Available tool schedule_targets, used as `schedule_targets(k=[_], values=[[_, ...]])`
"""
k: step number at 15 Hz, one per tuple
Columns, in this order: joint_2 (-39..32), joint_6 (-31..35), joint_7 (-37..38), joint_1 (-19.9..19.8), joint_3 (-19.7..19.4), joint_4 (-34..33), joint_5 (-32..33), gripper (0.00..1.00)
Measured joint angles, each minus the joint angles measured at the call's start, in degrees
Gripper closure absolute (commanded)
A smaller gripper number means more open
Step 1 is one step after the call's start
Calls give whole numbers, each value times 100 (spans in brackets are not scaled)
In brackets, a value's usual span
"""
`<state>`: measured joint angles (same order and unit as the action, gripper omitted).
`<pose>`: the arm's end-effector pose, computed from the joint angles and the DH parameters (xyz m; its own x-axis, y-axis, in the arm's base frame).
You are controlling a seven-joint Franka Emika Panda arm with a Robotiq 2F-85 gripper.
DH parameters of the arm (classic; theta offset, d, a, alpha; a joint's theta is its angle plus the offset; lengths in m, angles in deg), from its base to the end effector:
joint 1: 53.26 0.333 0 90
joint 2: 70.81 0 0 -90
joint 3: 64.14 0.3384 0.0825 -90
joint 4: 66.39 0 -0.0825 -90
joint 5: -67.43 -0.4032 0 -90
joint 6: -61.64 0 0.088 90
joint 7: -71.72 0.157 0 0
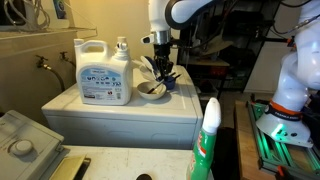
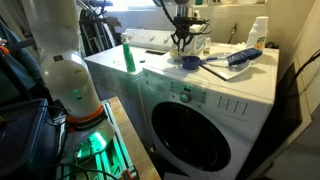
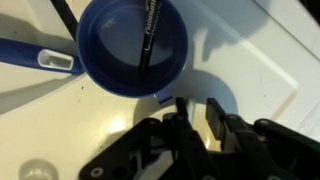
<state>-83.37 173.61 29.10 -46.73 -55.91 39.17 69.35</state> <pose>0.6005 0.1511 0.3638 0.5247 0.8479 -0.0760 0.8452 -0.5295 -0.0720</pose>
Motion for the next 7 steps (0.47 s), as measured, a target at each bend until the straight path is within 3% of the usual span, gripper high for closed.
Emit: schedule_targets(k=[5, 6, 7], values=[[33, -13, 118, -197, -153, -181, -17, 3], [156, -13, 37, -307, -213, -88, -49, 0], [323, -11, -128, -437, -276, 76, -150, 13]])
